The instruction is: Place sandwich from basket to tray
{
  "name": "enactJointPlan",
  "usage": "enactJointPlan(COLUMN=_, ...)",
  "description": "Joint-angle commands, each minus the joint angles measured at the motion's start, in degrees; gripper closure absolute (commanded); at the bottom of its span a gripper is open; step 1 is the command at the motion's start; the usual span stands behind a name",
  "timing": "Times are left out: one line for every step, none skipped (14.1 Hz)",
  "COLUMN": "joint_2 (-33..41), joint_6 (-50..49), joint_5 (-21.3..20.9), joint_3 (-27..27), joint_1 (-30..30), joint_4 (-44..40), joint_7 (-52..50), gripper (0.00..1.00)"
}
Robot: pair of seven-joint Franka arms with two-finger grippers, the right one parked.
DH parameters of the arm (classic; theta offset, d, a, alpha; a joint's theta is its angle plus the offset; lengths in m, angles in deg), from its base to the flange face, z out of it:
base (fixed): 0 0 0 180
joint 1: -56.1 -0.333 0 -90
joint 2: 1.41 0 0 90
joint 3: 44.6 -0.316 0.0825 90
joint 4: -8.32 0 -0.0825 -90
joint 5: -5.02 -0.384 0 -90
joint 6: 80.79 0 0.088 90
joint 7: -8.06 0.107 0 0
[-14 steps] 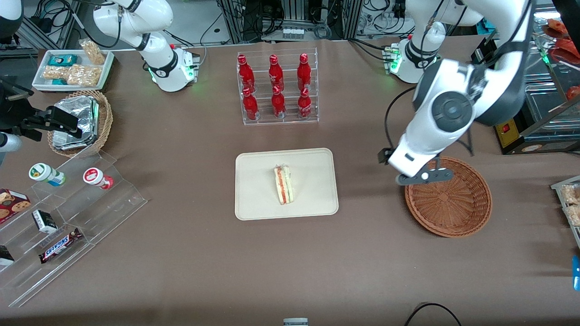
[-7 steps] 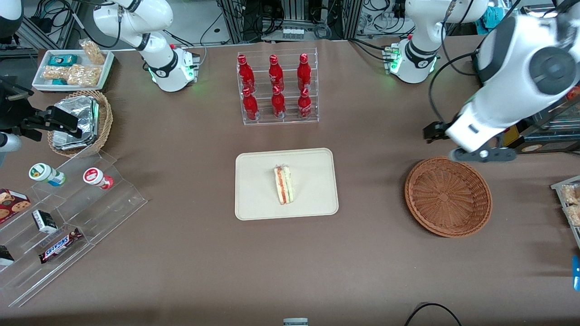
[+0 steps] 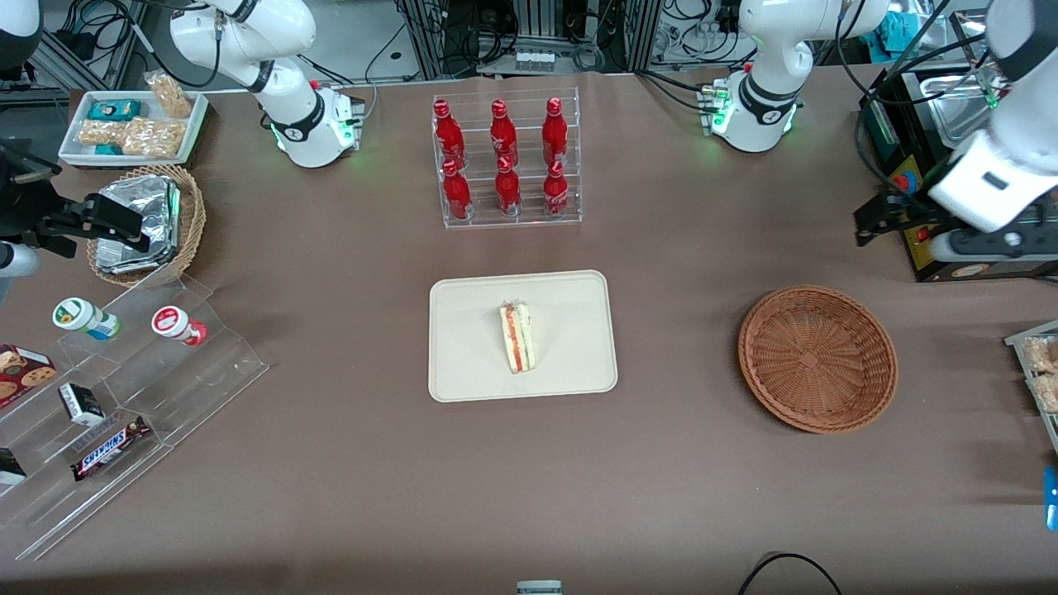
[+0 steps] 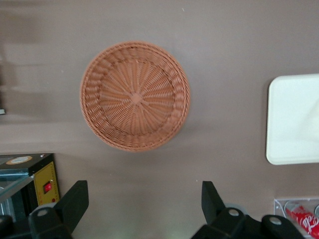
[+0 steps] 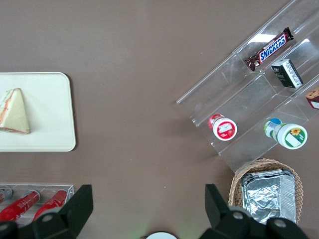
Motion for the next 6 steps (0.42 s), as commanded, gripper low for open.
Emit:
enactJointPlan(joint_2=0.0, joint_6=-1.1, joint_5=0.0, joint_3=-1.8, joint_1=-0.5, joint_4=-2.5, joint_7=1.1, gripper=0.0)
enactJointPlan(joint_2=-0.2, joint_6=-1.1, joint_5=0.0, joint_3=-2.1, joint_1=-0.5, joint_4=-3.1, joint_7=1.4, gripper=0.0)
enactJointPlan(joint_2=-0.2, joint_6=-1.2, joint_5=-0.1, joint_3=-2.1, joint_1=-0.5, joint_4=-3.1, joint_7=1.6, gripper=0.0)
enactJointPlan(joint_2=-0.1, joint_6=-1.2, joint_5=-0.1, joint_3=-2.1, joint_1=-0.5, joint_4=-3.1, joint_7=1.6, gripper=0.0)
enactJointPlan(joint_2=-0.1, joint_6=-1.6, joint_5=-0.1, joint_3=-2.1, joint_1=-0.4, joint_4=-3.2, joint_7=1.6, gripper=0.0)
enactJointPlan(joint_2=-0.2, joint_6=-1.8, joint_5=-0.1, joint_3=-2.0, joint_1=-0.4, joint_4=-3.3, joint_7=1.6, gripper=0.0)
